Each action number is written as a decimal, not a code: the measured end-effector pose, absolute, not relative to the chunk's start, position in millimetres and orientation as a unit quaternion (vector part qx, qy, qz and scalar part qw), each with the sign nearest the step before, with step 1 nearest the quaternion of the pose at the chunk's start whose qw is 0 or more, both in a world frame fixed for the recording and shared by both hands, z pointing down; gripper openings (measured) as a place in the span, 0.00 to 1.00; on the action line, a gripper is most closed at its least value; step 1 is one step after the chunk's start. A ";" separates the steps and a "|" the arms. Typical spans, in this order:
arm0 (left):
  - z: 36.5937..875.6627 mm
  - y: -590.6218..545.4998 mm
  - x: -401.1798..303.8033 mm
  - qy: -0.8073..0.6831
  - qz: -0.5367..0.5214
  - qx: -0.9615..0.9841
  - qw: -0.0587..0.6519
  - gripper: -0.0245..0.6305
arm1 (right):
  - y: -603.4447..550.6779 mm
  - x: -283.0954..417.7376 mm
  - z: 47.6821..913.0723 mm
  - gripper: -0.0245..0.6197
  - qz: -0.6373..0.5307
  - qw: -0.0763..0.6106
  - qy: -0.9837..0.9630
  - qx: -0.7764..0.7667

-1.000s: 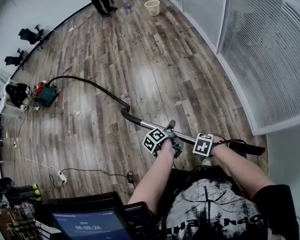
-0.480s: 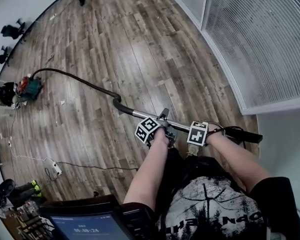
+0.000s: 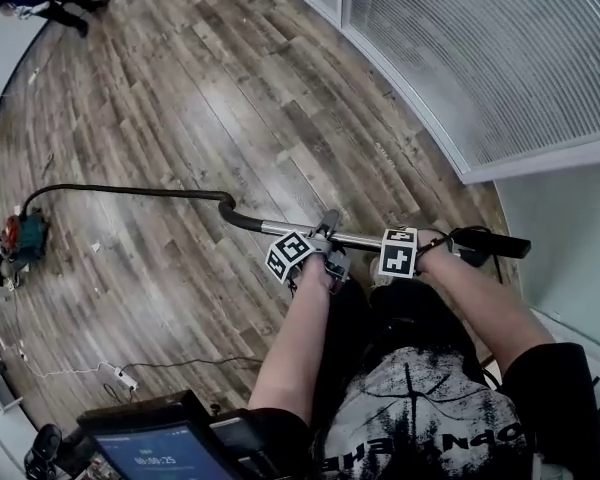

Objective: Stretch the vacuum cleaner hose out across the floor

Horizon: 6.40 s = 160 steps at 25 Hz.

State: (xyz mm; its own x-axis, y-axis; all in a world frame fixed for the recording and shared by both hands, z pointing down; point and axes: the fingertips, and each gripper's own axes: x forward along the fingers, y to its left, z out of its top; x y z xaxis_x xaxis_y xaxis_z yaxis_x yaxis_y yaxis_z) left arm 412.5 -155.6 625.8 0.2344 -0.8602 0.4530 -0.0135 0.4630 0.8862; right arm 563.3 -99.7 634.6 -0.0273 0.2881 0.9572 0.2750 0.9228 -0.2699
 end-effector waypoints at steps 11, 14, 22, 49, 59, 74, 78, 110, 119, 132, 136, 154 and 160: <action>663.6 -192.1 447.5 -0.589 -0.295 0.391 0.643 0.23 | -133.3 604.1 672.4 0.20 0.012 0.659 -0.728 -0.191; 685.3 -197.4 461.7 -0.598 -0.279 0.399 0.637 0.24 | -141.3 617.2 699.1 0.20 0.006 0.646 -0.736 -0.202; 753.2 -189.4 508.6 -0.565 -0.207 0.459 0.654 0.40 | -164.8 633.2 794.8 0.20 0.010 0.634 -0.748 -0.199; 933.0 -188.6 482.6 -0.678 0.021 0.627 0.382 0.04 | -233.0 747.1 1242.5 0.20 -0.027 0.578 -0.796 -0.179; 938.0 -166.6 498.4 -0.699 0.033 0.609 0.372 0.04 | -225.5 763.8 1293.1 0.31 -0.033 0.614 -0.768 -0.178; 942.9 -162.6 509.0 -0.693 0.050 0.622 0.360 0.04 | -235.6 787.5 1292.8 0.29 0.014 0.597 -0.793 -0.120; 946.5 -164.0 509.2 -0.690 0.055 0.624 0.362 0.04 | -226.9 782.2 1291.3 0.27 0.012 0.596 -0.793 -0.126; 777.3 -186.0 448.5 -0.631 0.079 0.679 0.367 0.04 | -229.8 656.0 957.7 0.05 0.073 0.558 -0.826 -0.010; 594.2 -144.0 414.8 -0.622 0.089 0.684 0.370 0.04 | -223.6 590.2 707.8 0.05 0.116 0.476 -0.872 0.011; 428.1 -128.4 318.5 -0.662 -0.032 0.703 0.258 0.04 | -277.6 435.5 461.4 0.05 0.232 0.135 -0.963 0.030; 387.7 -126.0 297.8 -0.673 -0.019 0.707 0.216 0.04 | -270.4 404.0 398.3 0.05 0.199 0.077 -0.977 0.001; 162.2 -43.7 392.5 -0.755 -0.059 0.650 0.061 0.04 | -151.9 466.1 170.8 0.05 0.078 -0.030 -0.965 -0.247; 142.8 -65.5 459.5 -0.786 -0.049 0.614 0.049 0.04 | -150.6 513.7 147.0 0.05 0.045 -0.024 -0.947 -0.316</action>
